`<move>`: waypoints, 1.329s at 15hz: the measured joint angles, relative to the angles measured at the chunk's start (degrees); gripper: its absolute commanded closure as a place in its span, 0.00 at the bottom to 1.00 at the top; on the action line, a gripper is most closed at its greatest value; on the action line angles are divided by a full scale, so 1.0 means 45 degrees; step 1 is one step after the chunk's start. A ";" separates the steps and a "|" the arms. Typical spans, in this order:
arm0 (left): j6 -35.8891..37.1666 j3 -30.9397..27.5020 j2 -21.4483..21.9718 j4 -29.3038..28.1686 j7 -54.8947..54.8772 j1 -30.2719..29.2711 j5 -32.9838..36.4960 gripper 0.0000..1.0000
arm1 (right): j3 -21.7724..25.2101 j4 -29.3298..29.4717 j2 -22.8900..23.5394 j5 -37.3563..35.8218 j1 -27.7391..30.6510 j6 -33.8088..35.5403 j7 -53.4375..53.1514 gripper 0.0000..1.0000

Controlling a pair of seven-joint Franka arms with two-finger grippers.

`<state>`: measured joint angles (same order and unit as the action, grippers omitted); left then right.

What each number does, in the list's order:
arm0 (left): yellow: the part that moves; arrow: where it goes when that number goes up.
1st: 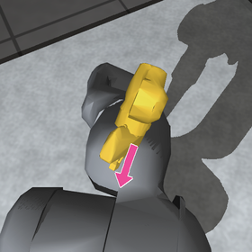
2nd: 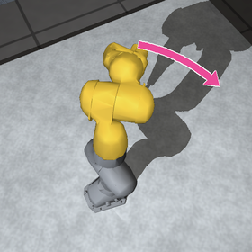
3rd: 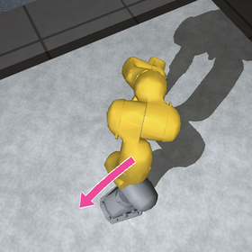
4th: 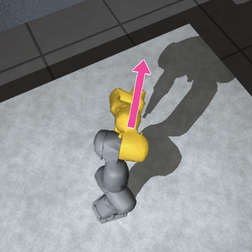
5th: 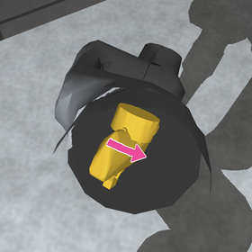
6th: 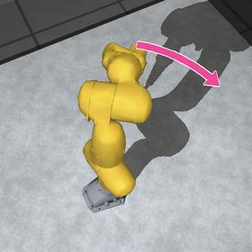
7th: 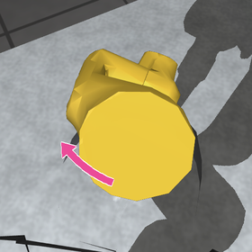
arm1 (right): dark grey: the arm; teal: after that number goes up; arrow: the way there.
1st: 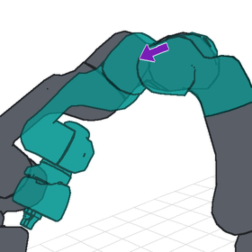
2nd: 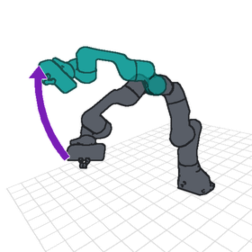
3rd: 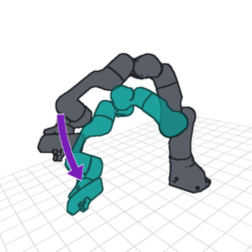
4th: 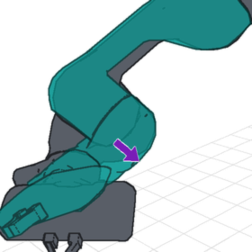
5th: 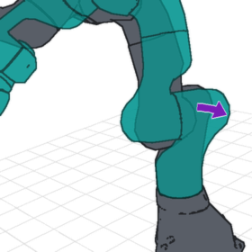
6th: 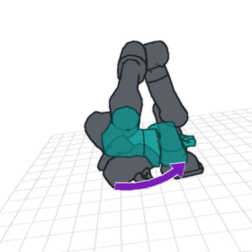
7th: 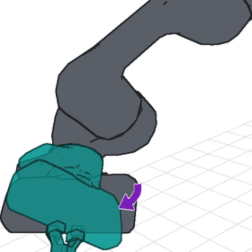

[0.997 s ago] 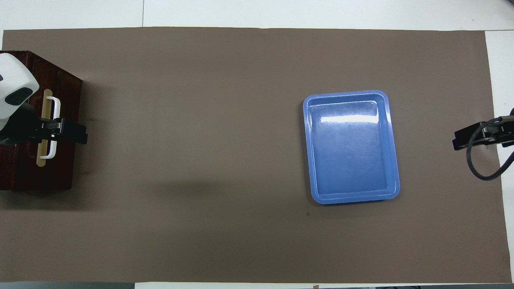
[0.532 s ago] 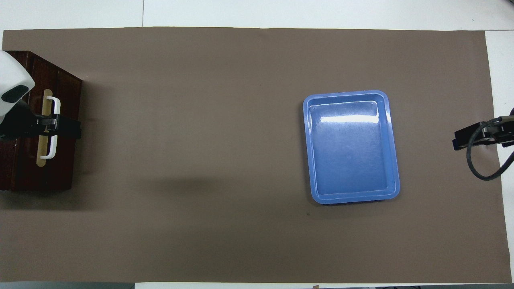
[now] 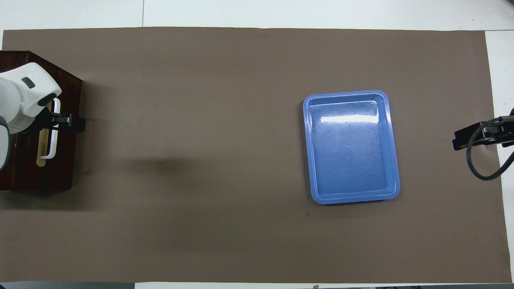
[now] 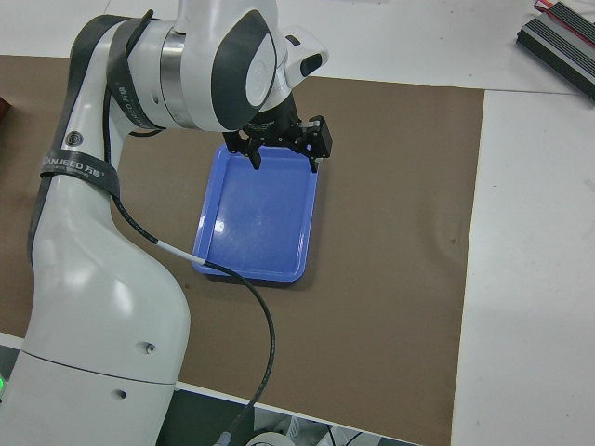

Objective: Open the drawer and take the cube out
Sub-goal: 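Pull the drawer open toward the robot with the left gripper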

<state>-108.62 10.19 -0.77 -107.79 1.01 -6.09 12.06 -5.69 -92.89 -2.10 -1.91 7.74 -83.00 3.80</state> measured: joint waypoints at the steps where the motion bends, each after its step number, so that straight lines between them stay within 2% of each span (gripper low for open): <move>1: -0.0240 -0.0004 -0.0148 -0.0166 0.0010 -0.0177 0.0161 0.00 | 0.0000 0.0000 0.0000 0.0000 0.0000 0.0000 0.0000 0.00; 12: -0.2881 -0.0006 -0.1215 -0.1279 0.0267 -0.0676 0.0778 0.00 | 0.0000 0.0000 0.0000 0.0000 0.0000 0.0000 0.0000 0.00; 20: -0.3187 0.0113 -0.1199 -0.1963 0.0252 -0.0536 0.0943 0.00 | 0.0000 0.0000 0.0000 0.0000 0.0000 0.0000 0.0000 0.00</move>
<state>-122.96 10.70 -6.16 -116.62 2.14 -8.50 16.30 -5.69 -92.89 -2.10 -1.91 7.74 -83.00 3.80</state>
